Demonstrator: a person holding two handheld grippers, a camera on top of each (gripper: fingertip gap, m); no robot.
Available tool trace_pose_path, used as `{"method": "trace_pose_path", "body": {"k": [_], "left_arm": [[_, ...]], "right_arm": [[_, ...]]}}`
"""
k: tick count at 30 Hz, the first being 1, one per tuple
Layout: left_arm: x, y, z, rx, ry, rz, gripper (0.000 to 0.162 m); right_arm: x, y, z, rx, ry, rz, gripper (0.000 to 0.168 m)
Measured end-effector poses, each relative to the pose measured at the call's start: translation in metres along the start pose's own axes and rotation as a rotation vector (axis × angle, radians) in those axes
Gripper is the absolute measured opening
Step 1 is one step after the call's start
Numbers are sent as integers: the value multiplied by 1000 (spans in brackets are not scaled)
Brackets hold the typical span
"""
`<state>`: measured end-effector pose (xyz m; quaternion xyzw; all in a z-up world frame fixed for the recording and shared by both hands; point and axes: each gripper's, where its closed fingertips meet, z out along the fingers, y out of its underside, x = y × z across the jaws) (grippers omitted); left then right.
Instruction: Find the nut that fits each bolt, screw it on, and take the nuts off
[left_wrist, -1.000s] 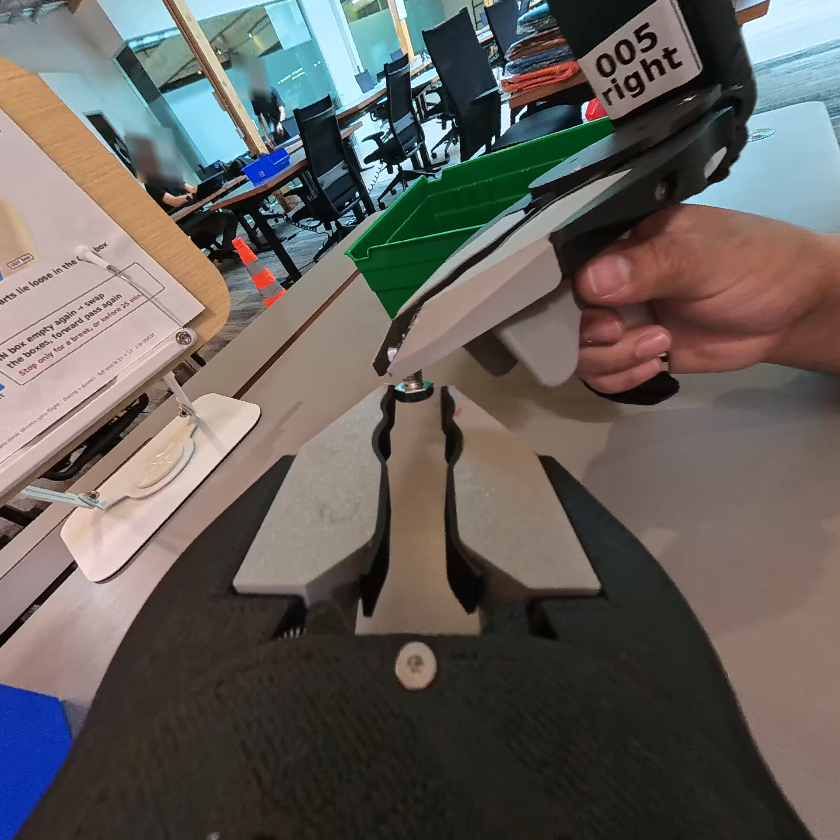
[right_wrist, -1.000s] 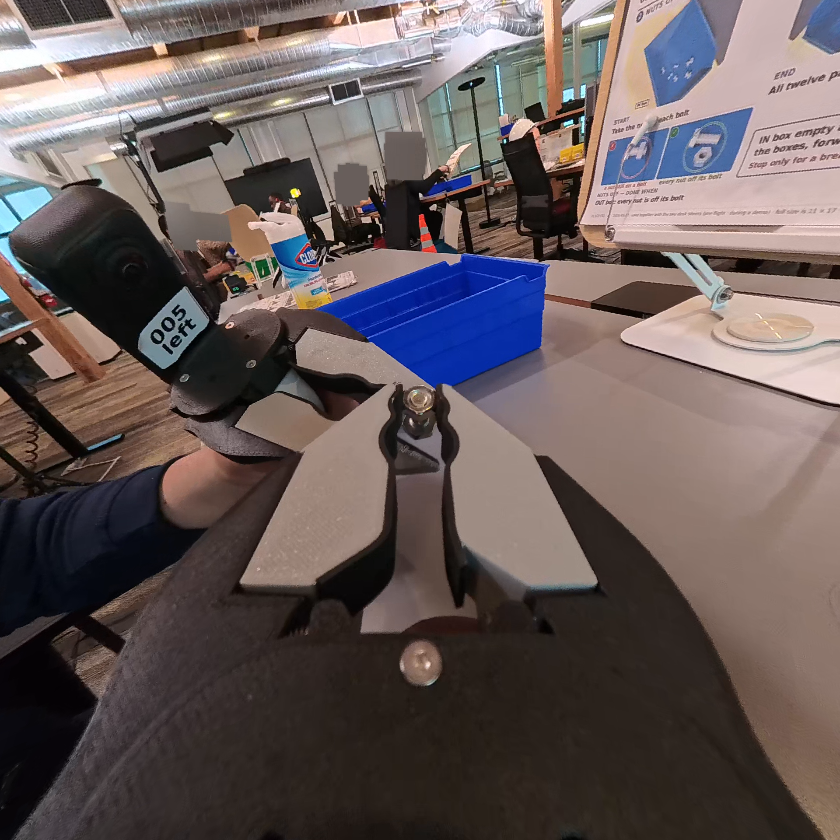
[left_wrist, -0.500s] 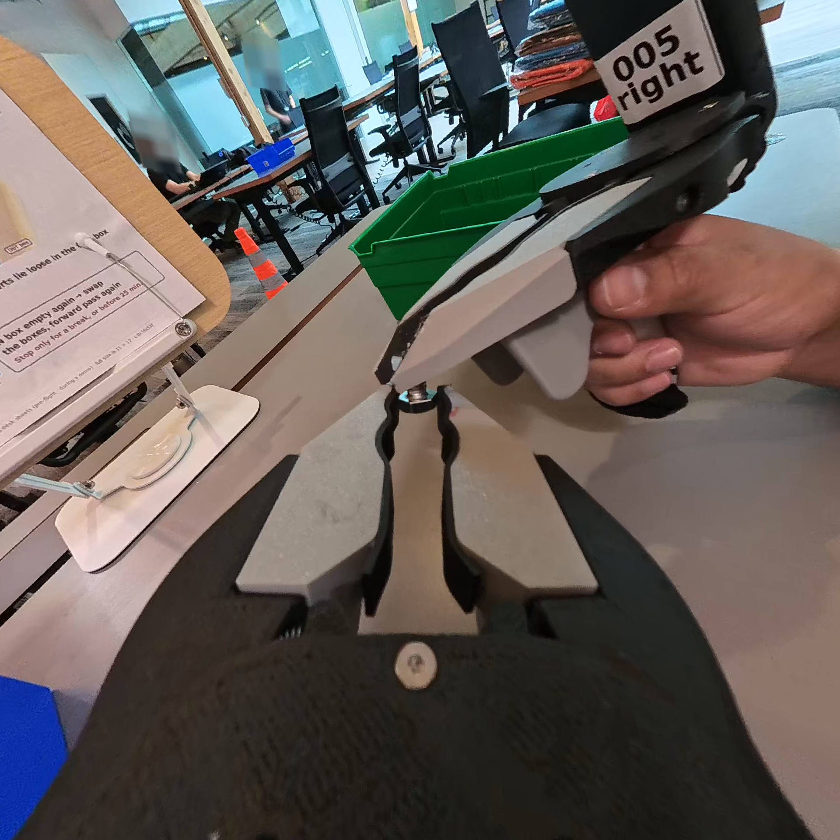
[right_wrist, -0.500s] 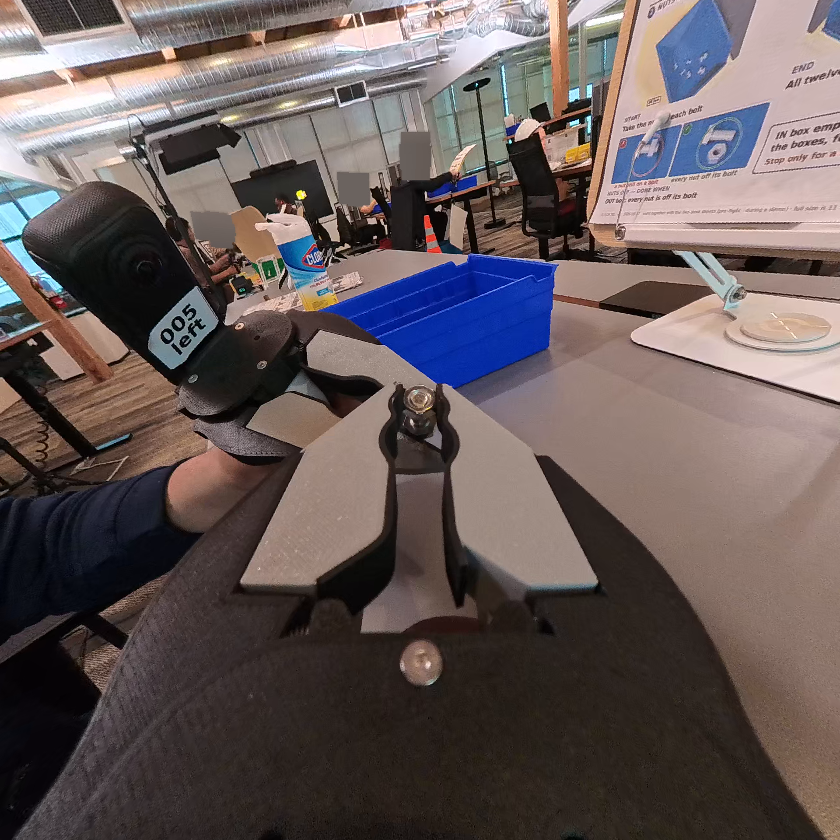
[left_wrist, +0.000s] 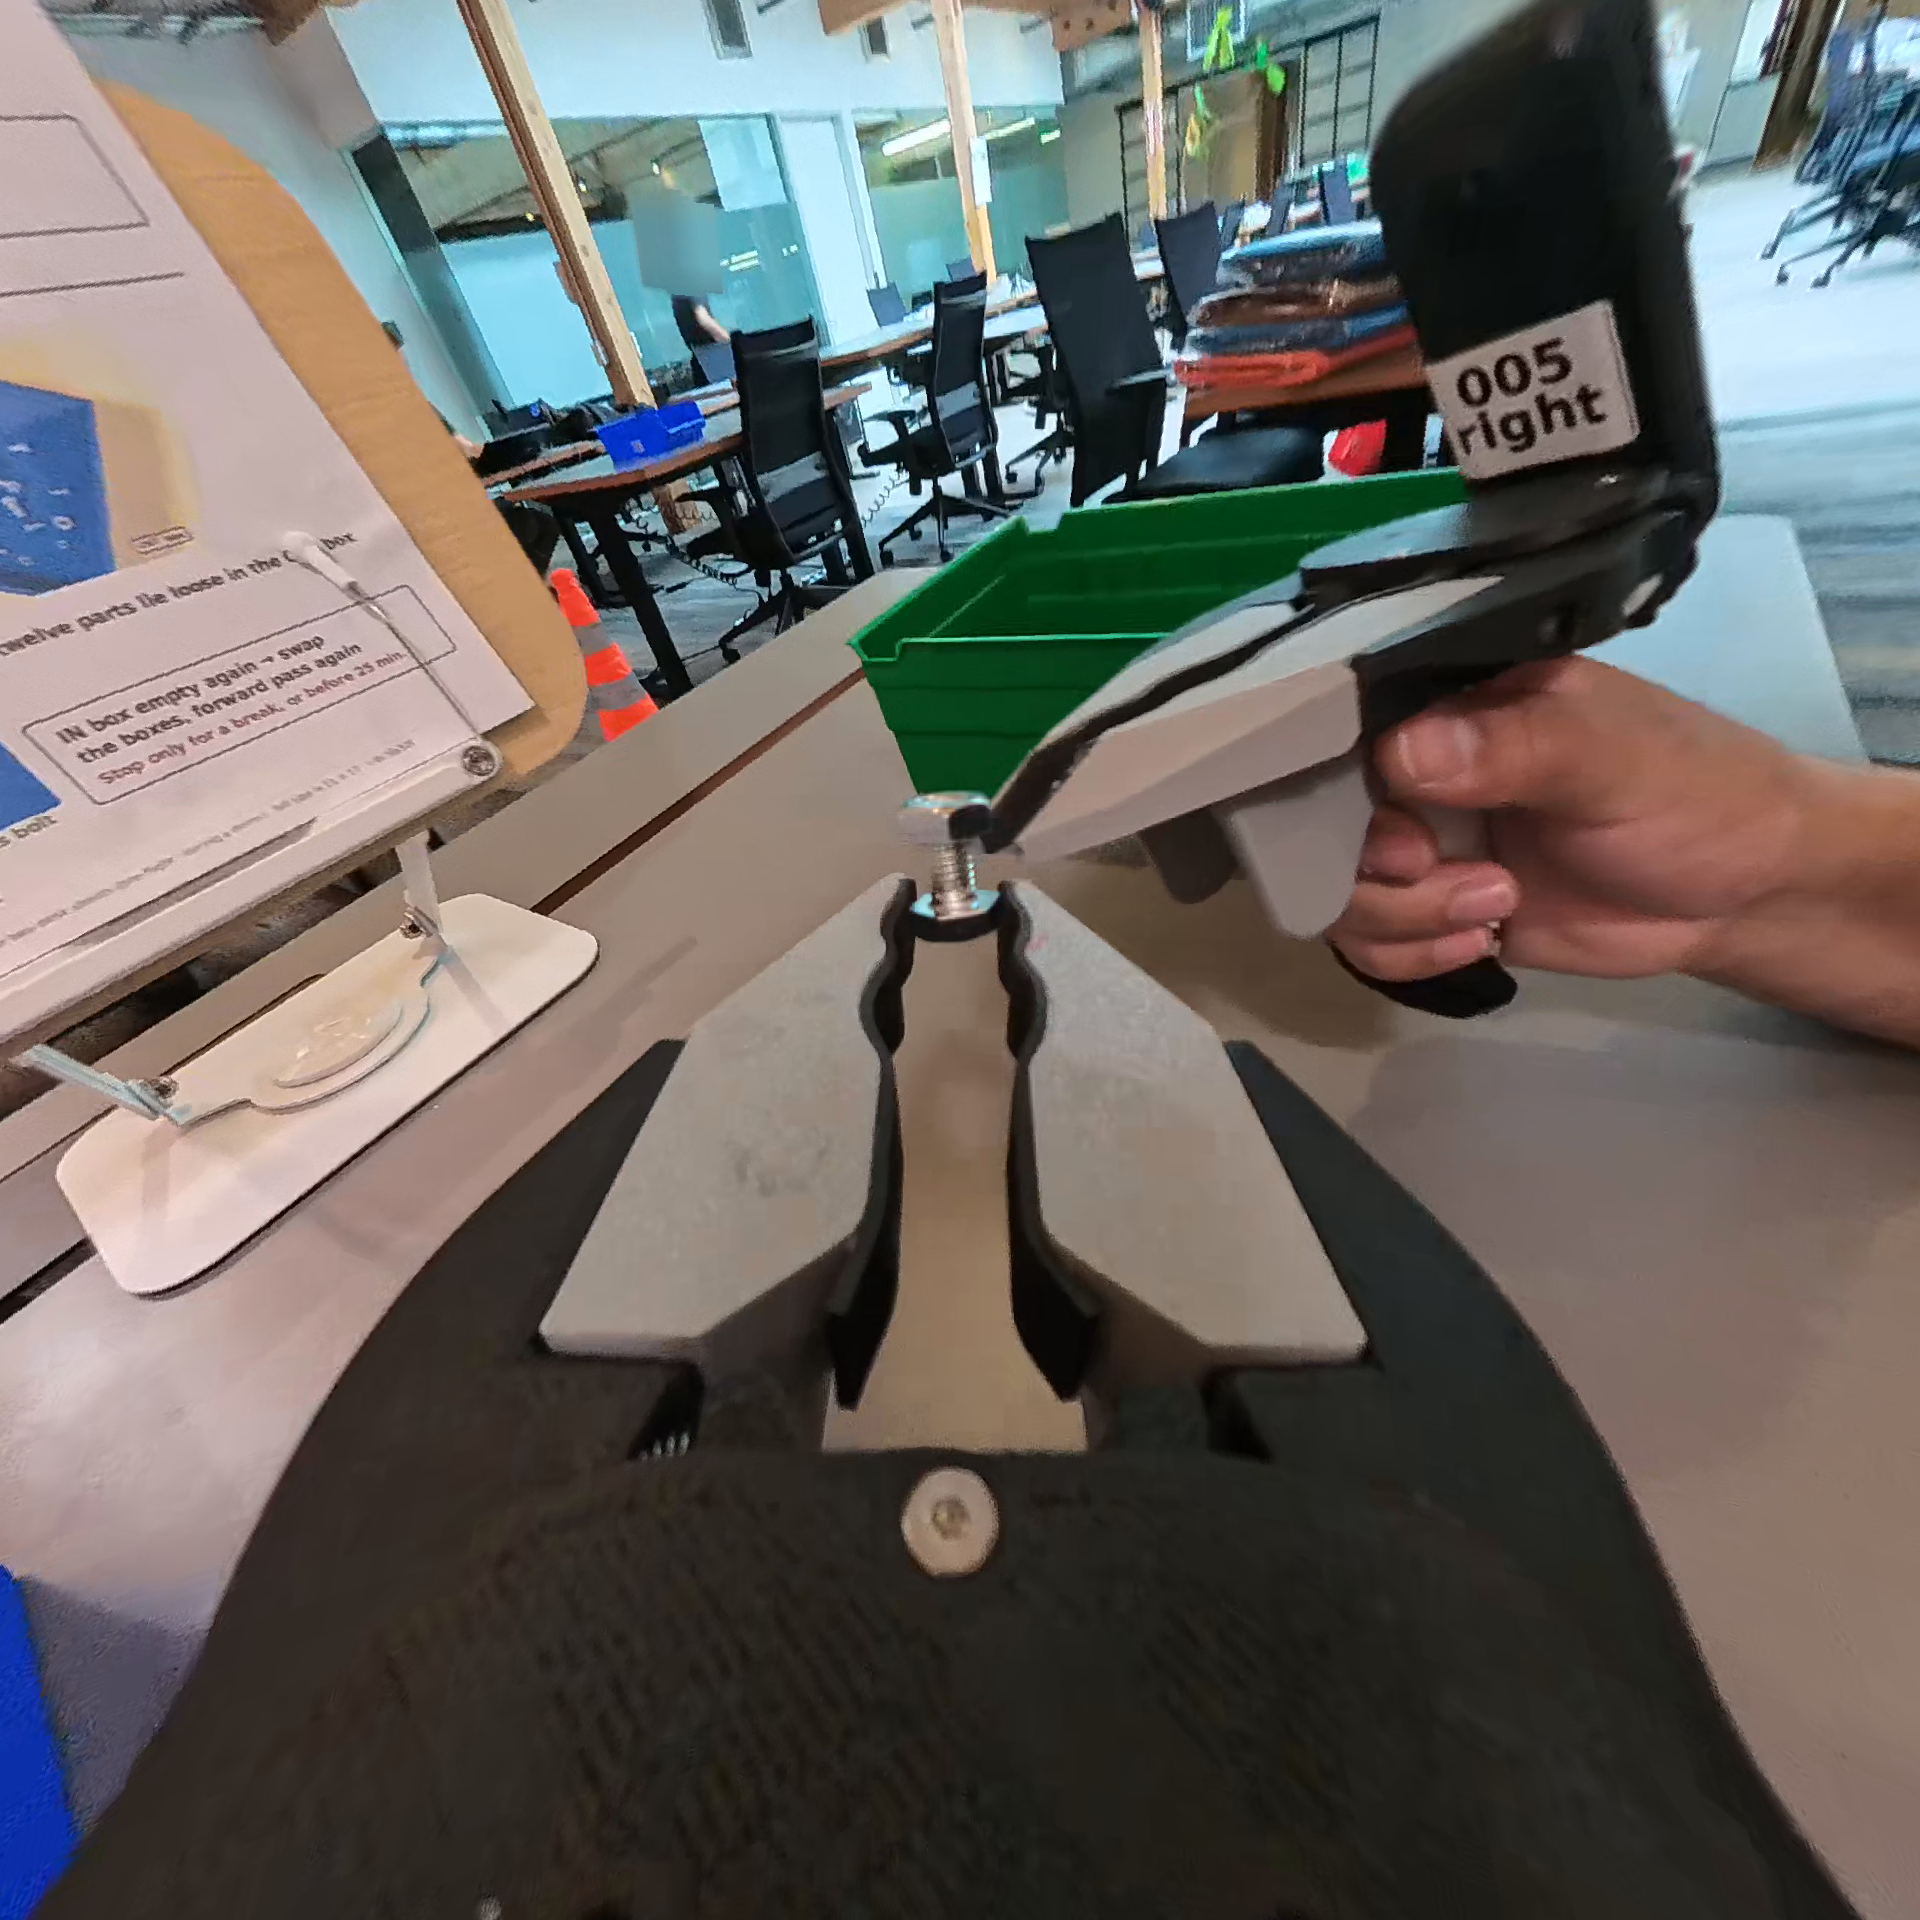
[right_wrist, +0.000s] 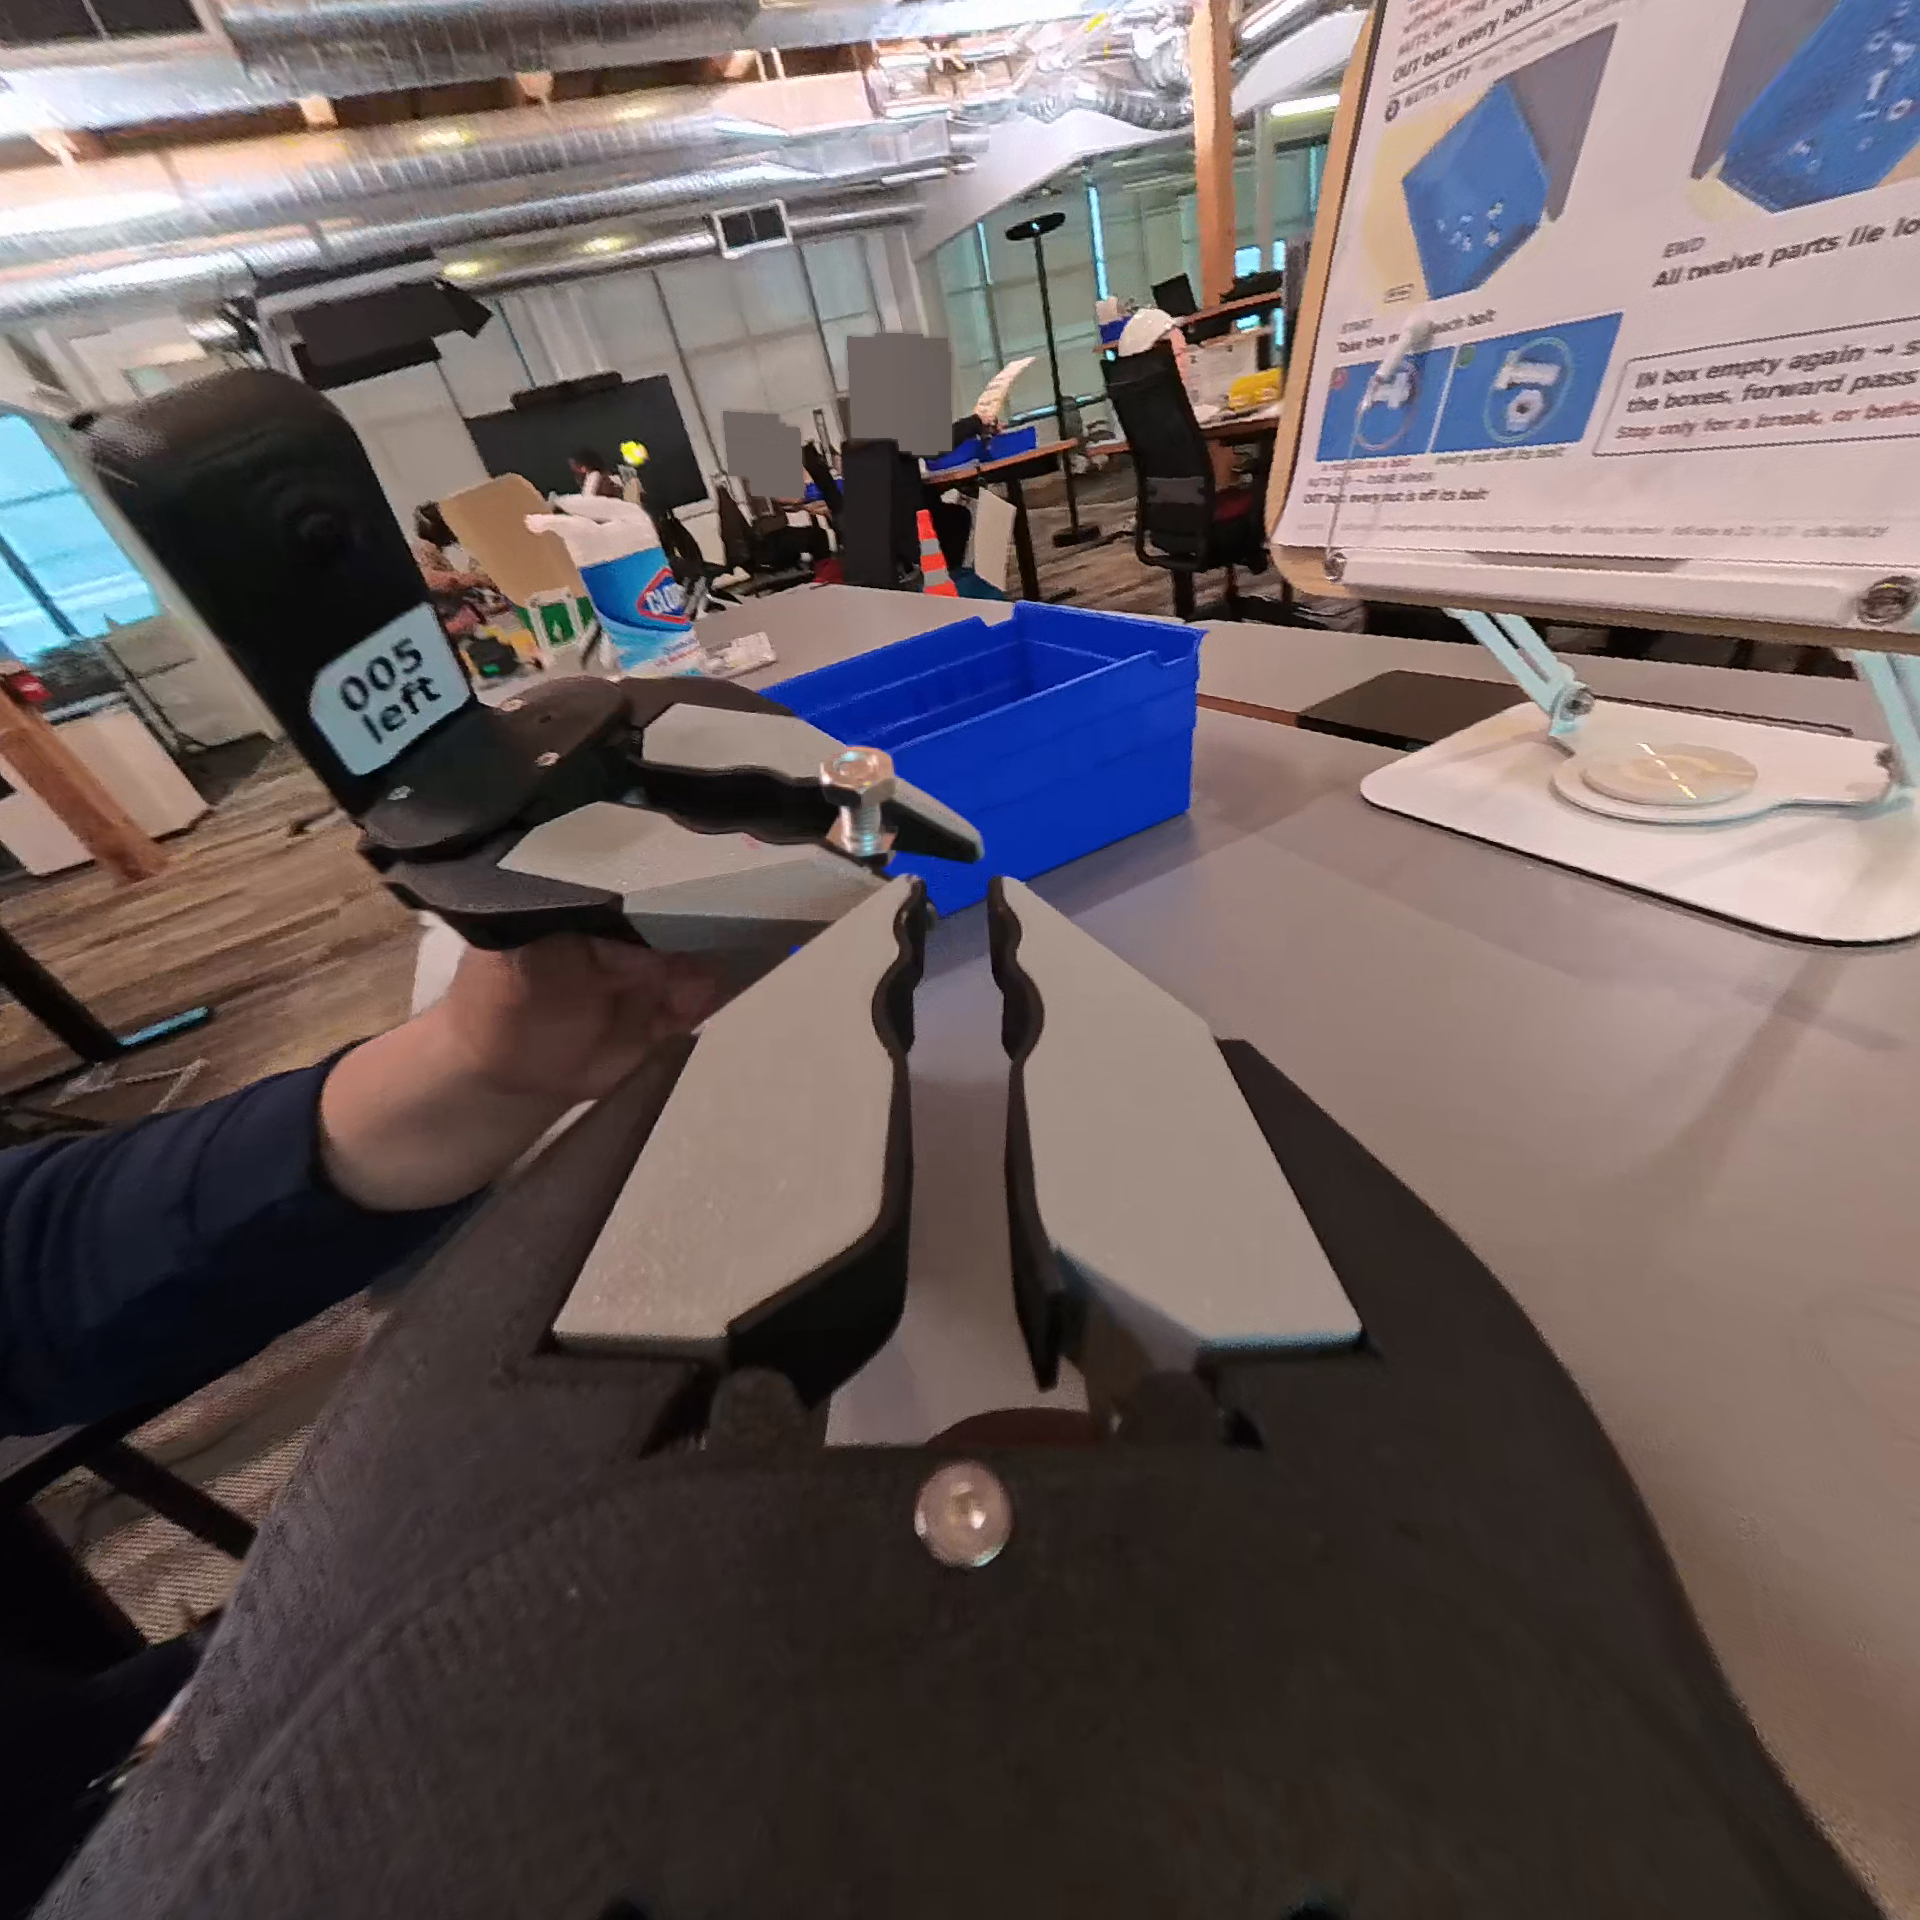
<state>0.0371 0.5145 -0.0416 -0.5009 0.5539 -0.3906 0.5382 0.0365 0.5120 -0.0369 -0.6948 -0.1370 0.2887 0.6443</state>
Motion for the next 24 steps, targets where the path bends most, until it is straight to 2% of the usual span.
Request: {"method": "trace_pose_path", "body": {"k": [5,10,15,18,24], "left_arm": [[7,4,4,-16,32,-16,13],[25,3,10,-17,75,39,14],[10,-2,2,19,51,-21,14],[12,0,4,6,58,-14,14],[10,1,5,0,30,-13,14]], "right_arm": [[-16,-8,0,49,-84,-6,21],[-13,-1,4,5,-36,-58,26],[-9,-5,-1,32,-49,-8,21],[-23,-7,1,43,-113,-20,21],[-21,-6,1,40,-92,-39,17]]}}
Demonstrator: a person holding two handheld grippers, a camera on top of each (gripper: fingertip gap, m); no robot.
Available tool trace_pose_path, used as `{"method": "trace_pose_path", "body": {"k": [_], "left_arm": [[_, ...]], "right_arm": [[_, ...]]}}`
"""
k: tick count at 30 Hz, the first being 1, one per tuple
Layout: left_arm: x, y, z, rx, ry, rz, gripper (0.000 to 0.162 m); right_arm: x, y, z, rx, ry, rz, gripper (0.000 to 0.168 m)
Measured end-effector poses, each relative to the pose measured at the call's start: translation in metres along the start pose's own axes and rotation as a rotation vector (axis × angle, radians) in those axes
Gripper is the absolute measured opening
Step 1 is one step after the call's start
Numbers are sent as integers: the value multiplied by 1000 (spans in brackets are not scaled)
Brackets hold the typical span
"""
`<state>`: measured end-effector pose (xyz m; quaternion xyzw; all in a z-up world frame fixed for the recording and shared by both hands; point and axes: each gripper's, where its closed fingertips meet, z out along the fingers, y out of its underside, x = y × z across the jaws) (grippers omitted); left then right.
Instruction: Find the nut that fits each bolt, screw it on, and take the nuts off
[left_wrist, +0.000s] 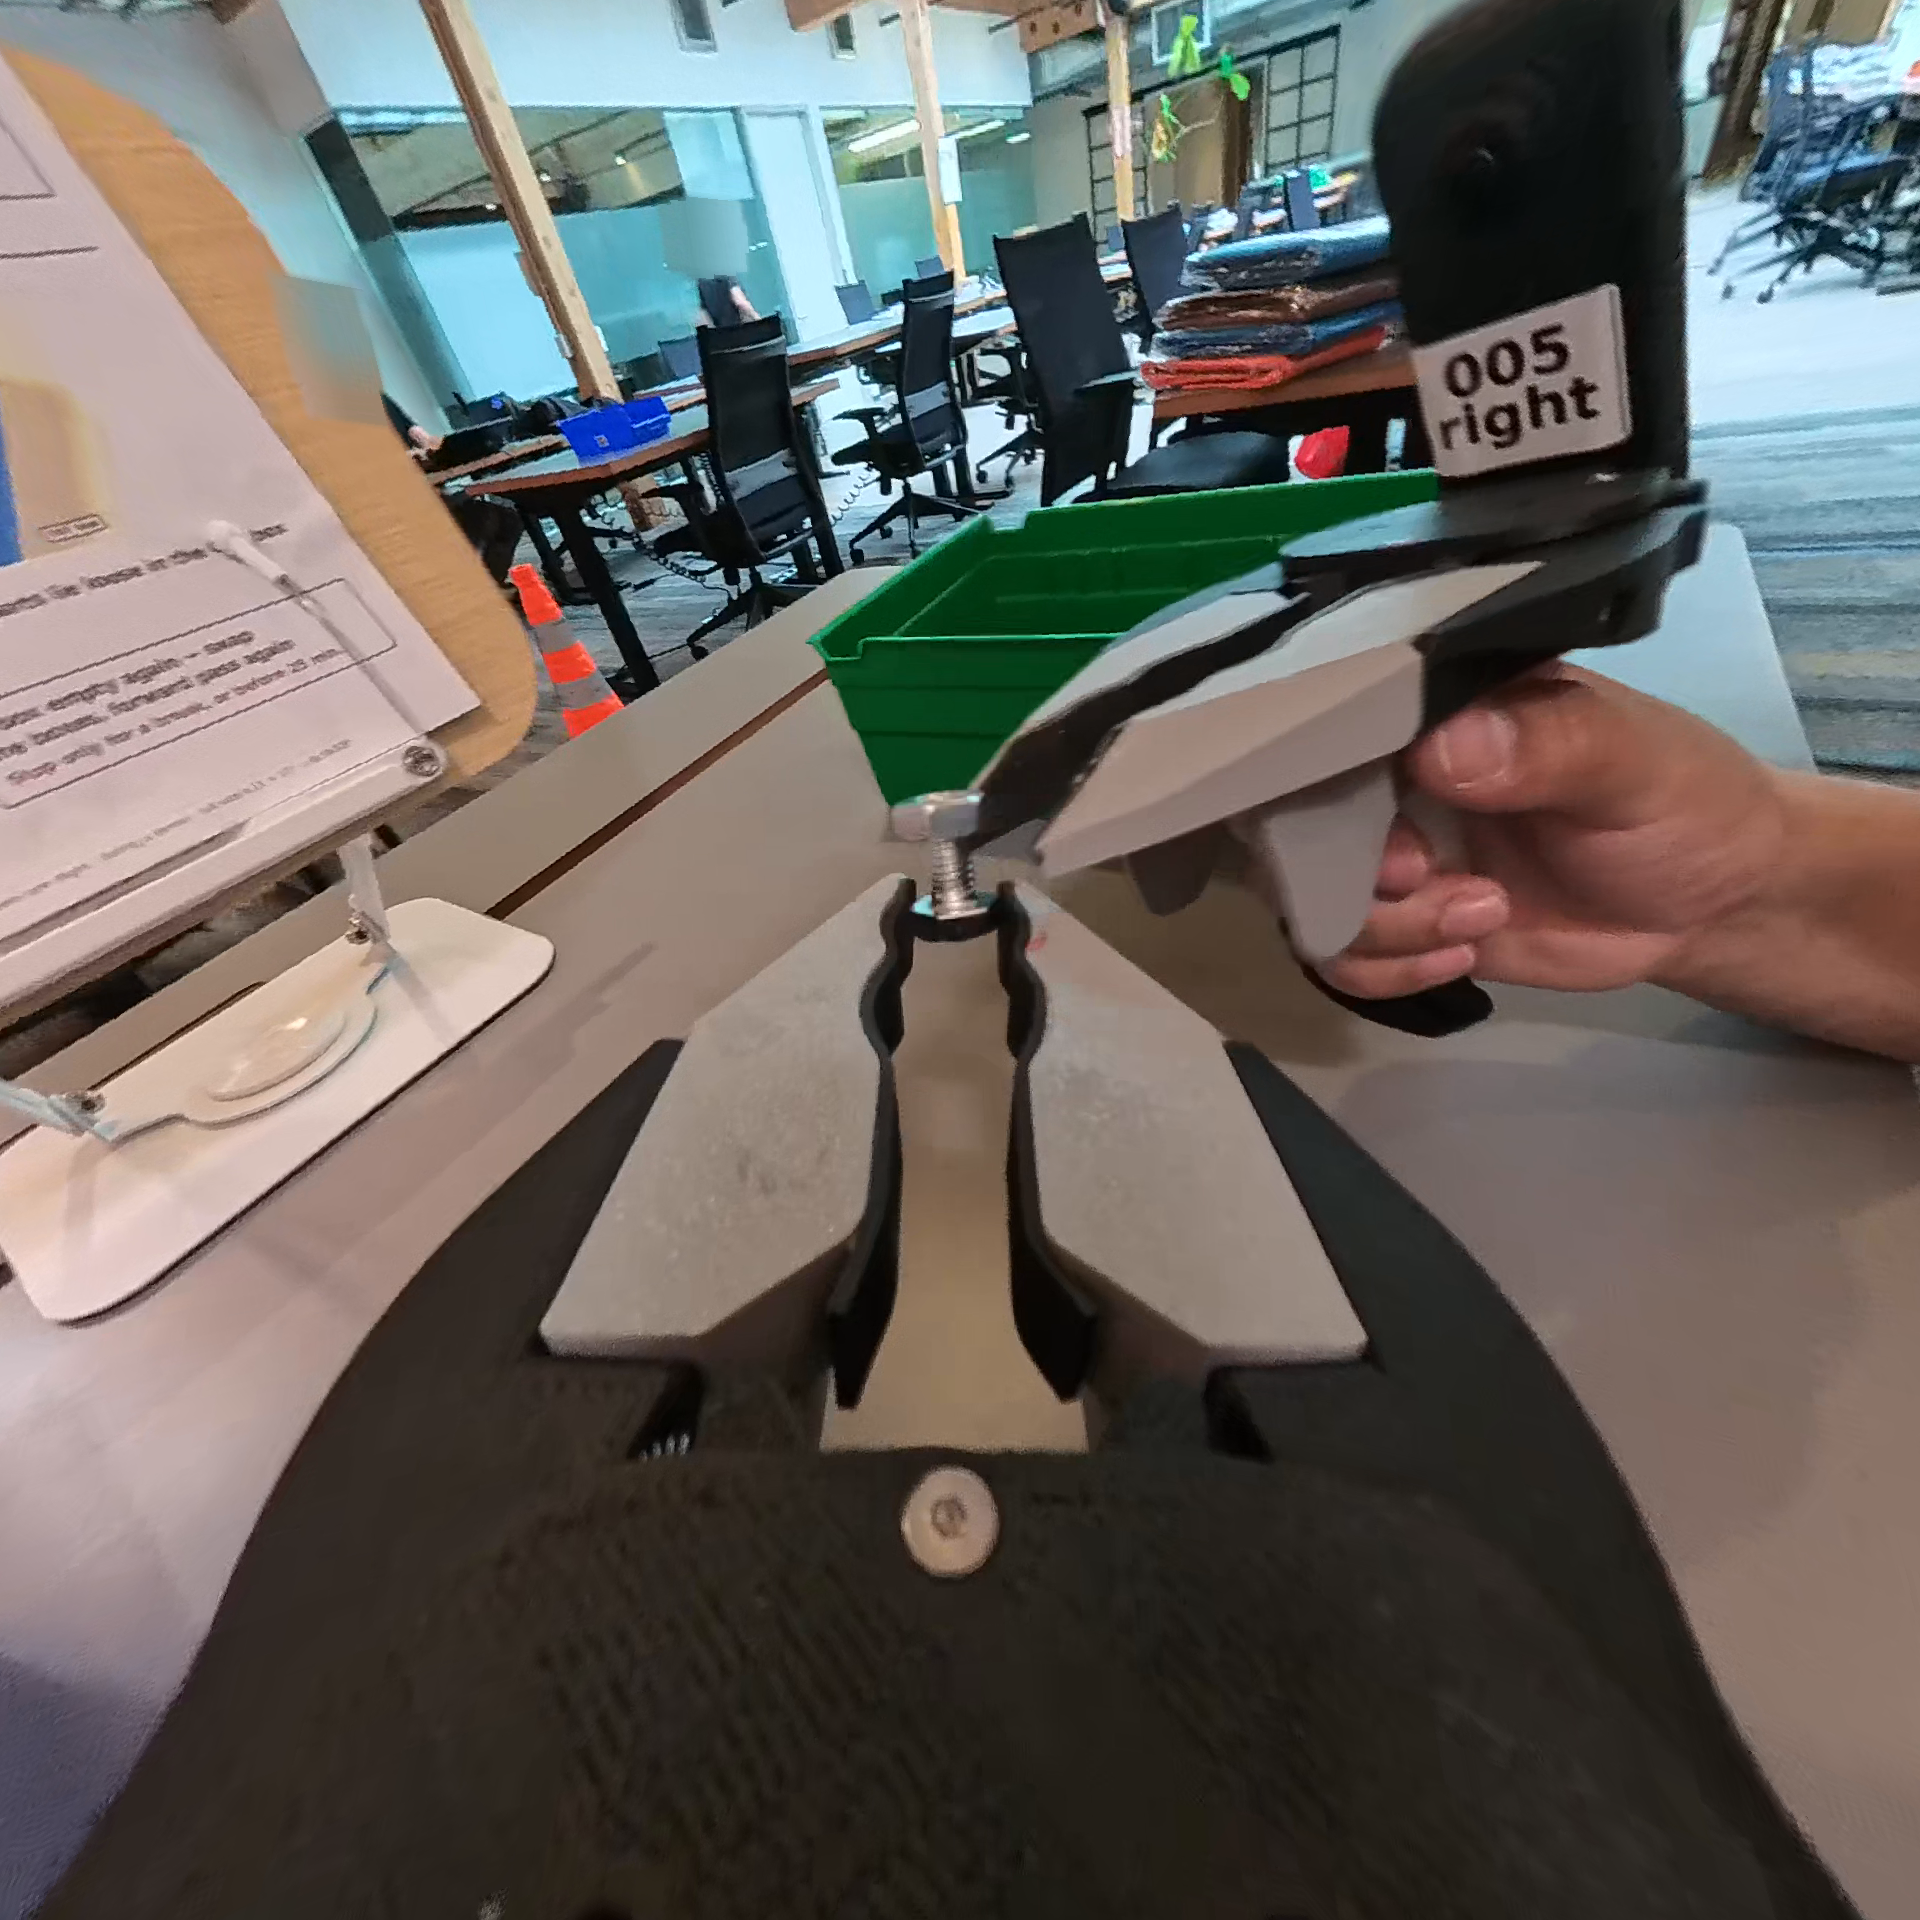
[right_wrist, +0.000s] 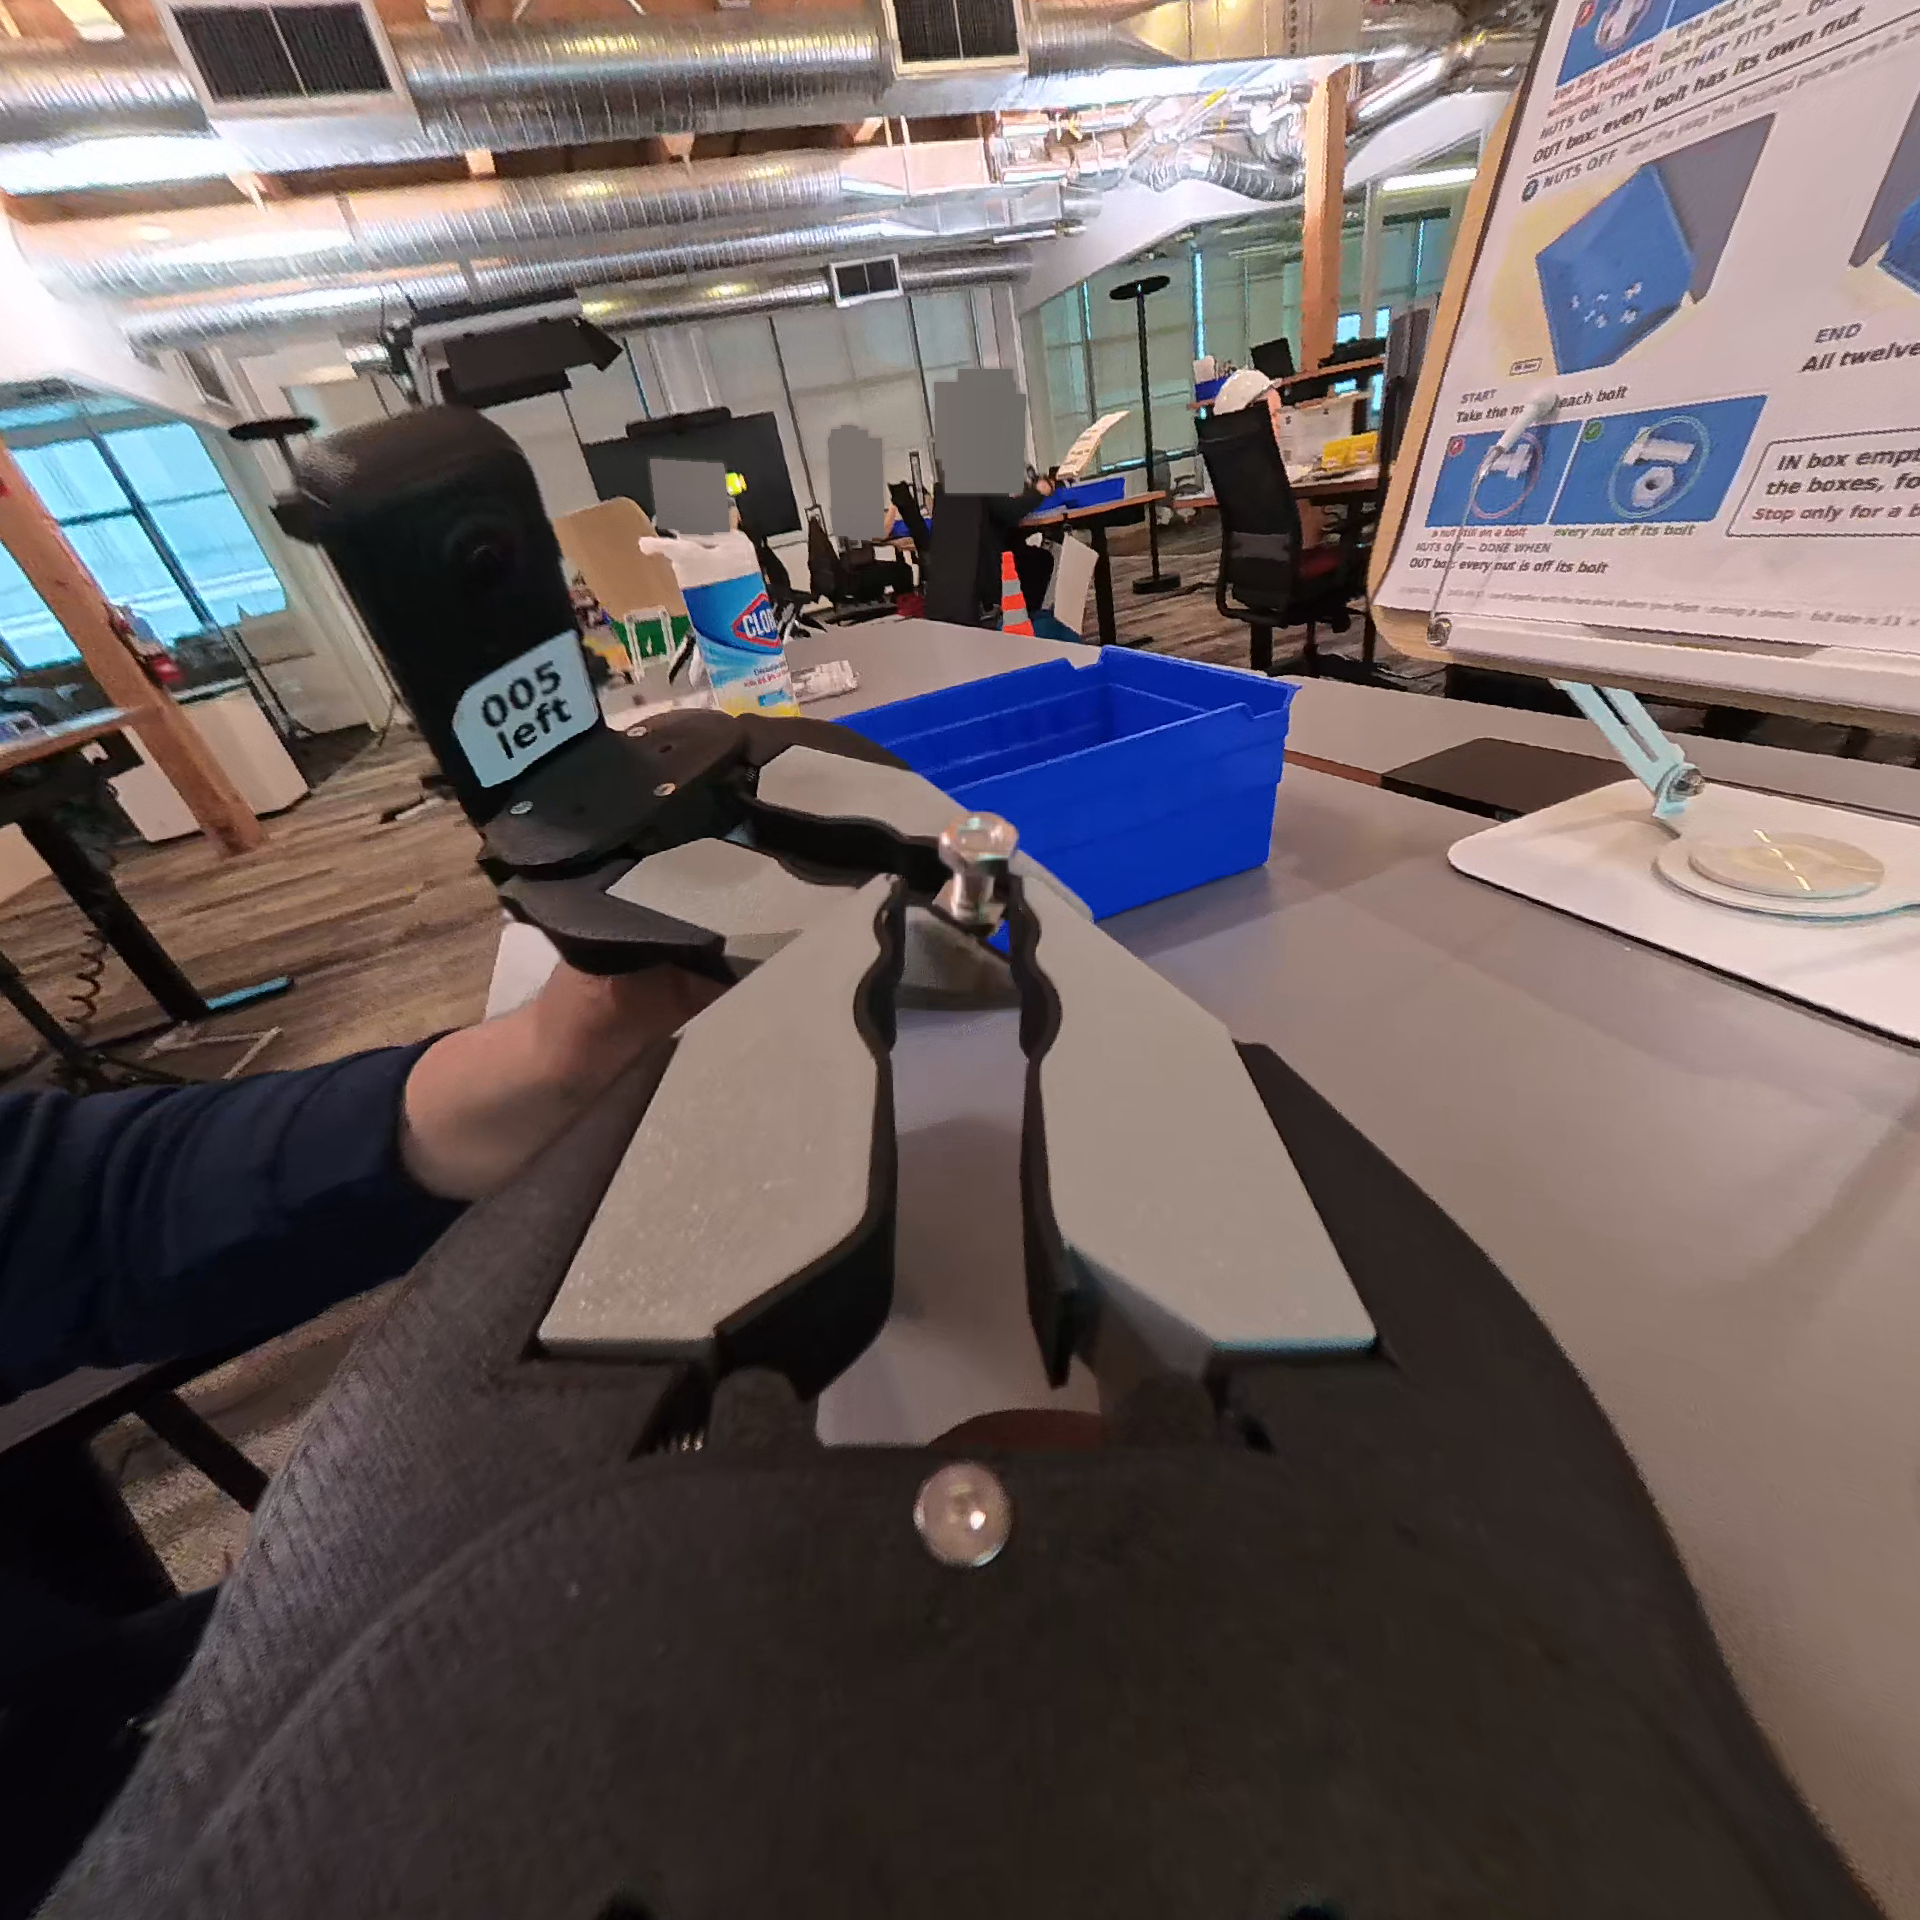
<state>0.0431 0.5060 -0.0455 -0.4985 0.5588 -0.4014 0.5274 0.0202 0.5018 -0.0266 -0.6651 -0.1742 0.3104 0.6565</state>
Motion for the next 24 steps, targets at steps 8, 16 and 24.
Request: {"method": "trace_pose_path", "body": {"k": [8,16,24], "left_arm": [[5,-2,1,12,8,13,13],[-5,-3,-4,27,0,-30,13],[10,1,3,-5,33,27,13]], "right_arm": [[-6,3,4,-13,-21,6,26],[-2,-5,-2,30,-4,0,22],[-4,-3,1,21,-3,-24,21]]}}
